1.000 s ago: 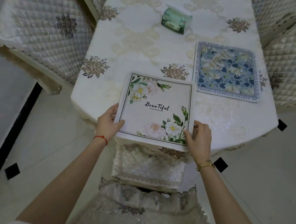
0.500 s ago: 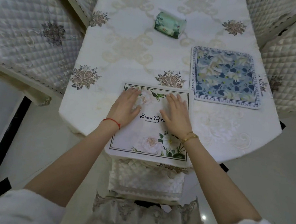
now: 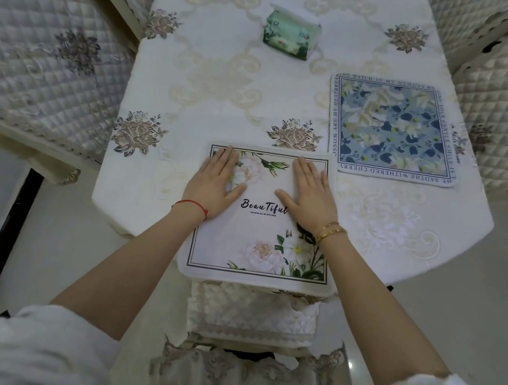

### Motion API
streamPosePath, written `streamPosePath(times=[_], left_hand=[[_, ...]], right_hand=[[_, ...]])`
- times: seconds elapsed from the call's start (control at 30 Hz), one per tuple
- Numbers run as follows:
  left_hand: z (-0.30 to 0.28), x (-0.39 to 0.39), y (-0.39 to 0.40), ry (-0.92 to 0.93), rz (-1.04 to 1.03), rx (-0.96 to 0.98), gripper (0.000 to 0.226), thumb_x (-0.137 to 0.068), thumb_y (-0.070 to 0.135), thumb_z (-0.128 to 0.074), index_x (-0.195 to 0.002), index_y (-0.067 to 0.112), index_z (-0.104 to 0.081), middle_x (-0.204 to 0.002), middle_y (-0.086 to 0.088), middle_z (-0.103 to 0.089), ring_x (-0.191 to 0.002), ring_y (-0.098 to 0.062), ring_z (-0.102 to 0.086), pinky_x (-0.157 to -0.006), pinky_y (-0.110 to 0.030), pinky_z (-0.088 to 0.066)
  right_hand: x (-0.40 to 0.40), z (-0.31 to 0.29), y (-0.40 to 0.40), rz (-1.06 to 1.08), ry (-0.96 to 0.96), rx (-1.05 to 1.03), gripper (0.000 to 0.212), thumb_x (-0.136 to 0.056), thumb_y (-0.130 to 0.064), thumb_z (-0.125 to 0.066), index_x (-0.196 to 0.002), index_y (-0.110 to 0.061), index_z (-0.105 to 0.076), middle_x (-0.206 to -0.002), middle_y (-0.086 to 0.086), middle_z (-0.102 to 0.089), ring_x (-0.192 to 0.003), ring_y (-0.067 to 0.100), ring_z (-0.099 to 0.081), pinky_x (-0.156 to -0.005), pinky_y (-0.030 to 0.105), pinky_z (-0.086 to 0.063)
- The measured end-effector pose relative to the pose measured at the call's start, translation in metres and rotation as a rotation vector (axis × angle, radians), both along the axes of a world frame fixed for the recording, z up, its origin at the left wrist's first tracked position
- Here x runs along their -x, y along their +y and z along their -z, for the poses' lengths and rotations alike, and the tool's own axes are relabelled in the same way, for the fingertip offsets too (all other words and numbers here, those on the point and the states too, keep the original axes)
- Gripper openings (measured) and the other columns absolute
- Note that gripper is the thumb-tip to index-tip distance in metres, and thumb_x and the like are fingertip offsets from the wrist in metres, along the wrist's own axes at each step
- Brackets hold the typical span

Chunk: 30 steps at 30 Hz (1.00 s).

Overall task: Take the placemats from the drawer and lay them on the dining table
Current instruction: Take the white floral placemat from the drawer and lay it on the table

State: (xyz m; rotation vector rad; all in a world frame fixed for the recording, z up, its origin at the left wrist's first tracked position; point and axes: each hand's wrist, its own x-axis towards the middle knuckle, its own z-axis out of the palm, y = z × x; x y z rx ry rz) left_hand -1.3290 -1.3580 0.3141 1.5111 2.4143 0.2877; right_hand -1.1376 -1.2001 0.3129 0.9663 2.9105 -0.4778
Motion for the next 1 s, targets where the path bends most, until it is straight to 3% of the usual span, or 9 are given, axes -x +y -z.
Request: streamPosePath(times=[0.17, 0.33, 0.47, 0.67, 0.83, 1.0], left_hand=[[0.000, -0.006, -0.021, 0.002, -0.061, 0.003, 0.077, -0.097, 0.055, -0.028, -0.153, 0.009, -0.001, -0.161, -0.006, 0.004, -0.148, -0.018, 0.006, -0.120, -0.032, 0.003], [-0.003, -0.020, -0.052, -0.108, -0.157, -0.040, 0.077, -0.098, 0.046, -0.039, -0.152, 0.004, -0.004, -0.160, -0.016, 0.007, -0.148, -0.027, 0.007, -0.121, -0.035, -0.002], [-0.001, -0.021, -0.060, -0.235, -0.160, -0.109, 0.073, -0.098, 0.038, -0.044, -0.152, 0.007, -0.005, -0.160, -0.012, 0.010, -0.148, -0.024, 0.009, -0.120, -0.033, -0.005], [-0.001, 0.007, -0.058, -0.246, -0.146, -0.131, 0.070, -0.099, 0.031, -0.045, -0.152, 0.005, -0.007, -0.160, -0.011, 0.011, -0.147, -0.024, 0.011, -0.120, -0.034, -0.003], [-0.003, 0.027, -0.049, -0.125, -0.093, -0.113, 0.072, -0.097, 0.033, -0.047, -0.151, 0.001, -0.011, -0.160, -0.015, -0.001, -0.148, -0.027, 0.001, -0.121, -0.040, -0.008], [-0.002, 0.035, -0.023, -0.148, -0.052, -0.124, 0.074, -0.096, 0.040, -0.047, -0.151, 0.004, -0.014, -0.160, -0.011, -0.010, -0.148, -0.023, -0.001, -0.121, -0.040, -0.007]], right_hand=[[-0.040, -0.004, -0.009, 0.163, 0.029, 0.024, 0.090, -0.093, -0.066, -0.034, -0.154, -0.007, -0.005, -0.163, 0.009, -0.001, -0.150, 0.022, 0.003, -0.121, 0.037, 0.005], [-0.063, -0.009, -0.035, 0.262, 0.089, 0.146, 0.088, -0.094, -0.056, -0.043, -0.154, -0.005, -0.004, -0.163, 0.009, 0.000, -0.150, 0.021, 0.002, -0.122, 0.036, 0.005], [-0.055, -0.012, -0.041, 0.308, 0.192, 0.294, 0.090, -0.094, -0.050, -0.051, -0.154, -0.007, 0.002, -0.163, 0.006, 0.004, -0.150, 0.019, 0.005, -0.122, 0.036, 0.003], [-0.033, -0.014, -0.043, 0.241, 0.176, 0.303, 0.093, -0.094, -0.049, -0.053, -0.154, -0.005, 0.003, -0.162, 0.009, 0.009, -0.150, 0.020, 0.009, -0.122, 0.038, 0.003], [-0.011, -0.012, -0.037, 0.164, 0.131, 0.068, 0.084, -0.097, -0.051, -0.045, -0.154, -0.003, -0.006, -0.163, 0.011, -0.001, -0.150, 0.022, 0.003, -0.122, 0.037, 0.004], [0.043, -0.015, -0.014, -0.027, 0.124, 0.064, 0.073, -0.099, -0.049, -0.041, -0.154, -0.010, -0.016, -0.163, 0.007, -0.008, -0.150, 0.019, -0.002, -0.121, 0.033, 0.003]])
